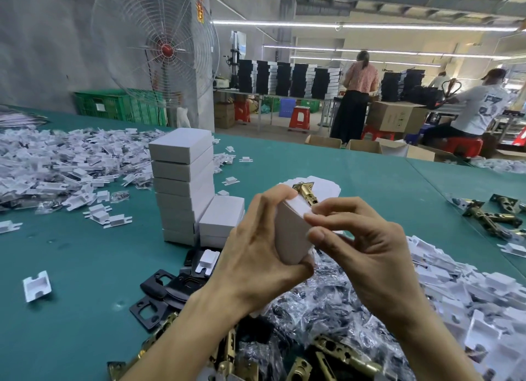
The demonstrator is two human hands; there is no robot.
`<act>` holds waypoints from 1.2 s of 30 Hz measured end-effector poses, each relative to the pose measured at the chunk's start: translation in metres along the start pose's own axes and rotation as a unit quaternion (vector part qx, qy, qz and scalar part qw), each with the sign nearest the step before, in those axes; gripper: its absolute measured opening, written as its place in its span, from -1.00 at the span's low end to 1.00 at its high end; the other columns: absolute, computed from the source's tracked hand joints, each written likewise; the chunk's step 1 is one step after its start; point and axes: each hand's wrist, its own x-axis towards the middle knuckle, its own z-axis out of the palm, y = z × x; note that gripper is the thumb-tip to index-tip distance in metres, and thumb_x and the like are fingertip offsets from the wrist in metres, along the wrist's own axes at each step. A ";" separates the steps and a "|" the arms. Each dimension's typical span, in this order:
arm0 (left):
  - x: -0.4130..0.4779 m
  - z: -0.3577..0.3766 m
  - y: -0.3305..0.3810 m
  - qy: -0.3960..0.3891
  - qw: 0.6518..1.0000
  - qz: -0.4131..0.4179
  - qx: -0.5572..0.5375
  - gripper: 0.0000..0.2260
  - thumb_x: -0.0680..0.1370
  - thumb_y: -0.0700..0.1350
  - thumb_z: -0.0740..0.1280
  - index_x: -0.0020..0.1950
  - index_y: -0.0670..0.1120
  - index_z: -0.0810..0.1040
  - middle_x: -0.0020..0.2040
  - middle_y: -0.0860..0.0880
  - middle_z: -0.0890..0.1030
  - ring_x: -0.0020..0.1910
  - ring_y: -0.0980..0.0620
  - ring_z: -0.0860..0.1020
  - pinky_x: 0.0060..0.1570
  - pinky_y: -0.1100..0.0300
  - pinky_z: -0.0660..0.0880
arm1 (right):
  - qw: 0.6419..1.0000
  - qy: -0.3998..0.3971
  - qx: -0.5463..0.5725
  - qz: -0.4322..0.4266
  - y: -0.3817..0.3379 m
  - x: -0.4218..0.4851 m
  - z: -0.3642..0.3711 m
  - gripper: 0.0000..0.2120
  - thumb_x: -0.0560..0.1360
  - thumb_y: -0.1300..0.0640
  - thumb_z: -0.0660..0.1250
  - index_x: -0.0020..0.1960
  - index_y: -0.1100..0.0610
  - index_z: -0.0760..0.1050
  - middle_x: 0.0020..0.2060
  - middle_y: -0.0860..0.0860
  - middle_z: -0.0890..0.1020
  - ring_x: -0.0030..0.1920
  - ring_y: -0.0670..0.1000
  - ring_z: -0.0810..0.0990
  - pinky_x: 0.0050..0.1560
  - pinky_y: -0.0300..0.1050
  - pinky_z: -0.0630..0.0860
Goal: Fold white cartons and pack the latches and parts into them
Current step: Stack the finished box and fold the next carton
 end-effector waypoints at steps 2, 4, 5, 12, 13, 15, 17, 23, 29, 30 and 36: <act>0.001 -0.003 0.000 0.012 1.000 -0.005 0.020 -0.38 0.28 0.11 0.44 0.22 0.34 0.19 0.03 0.15 0.43 -0.19 0.13 0.53 -0.42 0.21 0.52 | 1.000 -0.005 -0.004 0.022 0.001 -0.001 0.001 -0.79 0.31 0.10 0.48 -0.06 0.02 0.72 0.01 0.04 0.65 -0.03 -0.12 0.68 -0.06 -0.30 0.58; 0.003 -0.005 0.000 0.018 1.000 -0.003 0.024 -0.40 0.28 0.08 0.45 0.19 0.30 0.21 0.03 0.10 0.45 -0.18 0.11 0.54 -0.42 0.23 0.50 | 0.998 -0.028 0.003 0.051 0.001 -0.002 0.003 -0.75 0.32 0.08 0.49 0.00 -0.07 0.72 -0.06 0.07 0.69 -0.09 -0.07 0.69 -0.09 -0.23 0.58; 0.003 -0.005 0.000 0.019 1.000 -0.001 0.023 -0.41 0.27 0.06 0.46 0.18 0.28 0.23 0.03 0.08 0.47 -0.18 0.09 0.54 -0.41 0.22 0.51 | 0.997 -0.046 0.003 0.064 0.001 -0.002 0.004 -0.72 0.34 0.07 0.48 0.05 -0.12 0.70 -0.16 0.13 0.69 -0.15 -0.02 0.67 -0.13 -0.14 0.57; 0.002 -0.003 -0.003 -0.028 0.999 -0.008 -0.043 -0.26 0.26 0.09 0.60 0.20 0.40 0.17 0.19 0.14 0.41 0.04 0.10 0.55 -0.16 0.18 0.59 | 0.996 -0.036 -0.073 0.043 -0.001 -0.003 0.004 -0.68 0.45 0.19 0.48 0.12 -0.15 0.67 -0.20 0.09 0.73 -0.23 0.00 0.69 -0.21 -0.14 0.59; 0.001 -0.002 -0.003 -0.040 0.997 -0.016 -0.057 -0.21 0.26 0.13 0.61 0.24 0.46 0.14 0.26 0.19 0.36 0.14 0.14 0.51 -0.06 0.26 0.58 | 0.996 -0.018 -0.086 0.034 -0.001 -0.003 0.003 -0.67 0.46 0.25 0.48 0.09 -0.13 0.68 -0.15 0.03 0.74 -0.17 0.00 0.71 -0.15 -0.14 0.63; 0.002 0.000 -0.002 -0.022 0.999 -0.014 -0.045 -0.15 0.25 0.23 0.58 0.32 0.48 0.07 0.34 0.22 0.27 0.32 0.26 0.37 0.14 0.44 0.45 | 0.993 0.025 -0.111 0.013 0.000 -0.001 0.000 -0.61 0.46 0.34 0.47 0.11 -0.11 0.65 -0.05 -0.07 0.73 -0.07 -0.05 0.71 -0.05 -0.12 0.65; 0.006 -0.001 0.002 0.045 0.997 -0.037 -0.057 -0.25 0.27 0.32 0.50 0.32 0.41 0.14 0.33 0.18 0.30 0.31 0.31 0.37 0.17 0.54 0.36 | 0.992 0.053 -0.113 -0.010 0.000 0.001 -0.005 -0.52 0.46 0.40 0.44 0.19 -0.11 0.57 0.04 -0.10 0.68 0.06 -0.05 0.68 0.00 -0.10 0.66; 0.016 -0.015 0.005 -0.083 0.753 -0.366 -0.541 -0.31 0.34 0.41 0.36 0.32 0.02 0.45 0.23 -0.23 0.61 0.07 -0.25 0.67 -0.01 -0.22 0.61 | 0.989 0.004 -0.124 -0.082 -0.003 -0.003 0.006 -0.45 0.40 0.32 0.43 0.19 -0.22 0.48 0.12 -0.08 0.54 0.22 -0.03 0.55 0.08 -0.20 0.61; 0.017 -0.017 0.000 -0.052 0.661 -0.372 -0.650 -0.46 0.38 0.36 0.37 -0.22 -0.14 0.73 -0.23 -0.09 0.64 -0.24 -0.06 0.65 0.00 -0.04 0.64 | 0.959 -0.133 -0.247 -0.042 0.004 -0.010 0.022 -0.51 0.40 0.32 0.50 0.14 -0.14 0.45 0.08 -0.17 0.53 0.14 -0.13 0.54 0.03 -0.23 0.55; 0.018 -0.016 -0.003 -0.008 0.668 -0.383 -0.638 -0.49 0.35 0.30 0.43 -0.15 -0.17 0.71 -0.23 -0.09 0.61 -0.27 -0.05 0.64 0.01 -0.05 0.63 | 0.951 -0.151 -0.269 -0.033 0.005 -0.011 0.022 -0.56 0.43 0.23 0.50 0.16 -0.14 0.44 0.09 -0.20 0.54 0.15 -0.15 0.53 0.10 -0.18 0.53; 0.023 -0.020 -0.017 0.127 0.781 -0.332 -0.513 -0.33 0.27 0.20 0.45 0.31 -0.06 0.51 -0.07 -0.06 0.60 -0.10 0.00 0.64 -0.35 0.10 0.55 | 0.906 -0.258 -0.333 0.053 0.003 -0.013 0.019 -0.43 0.53 -0.29 0.23 0.48 -0.40 0.12 0.26 -0.33 0.47 0.29 -0.25 0.42 0.34 -0.14 0.39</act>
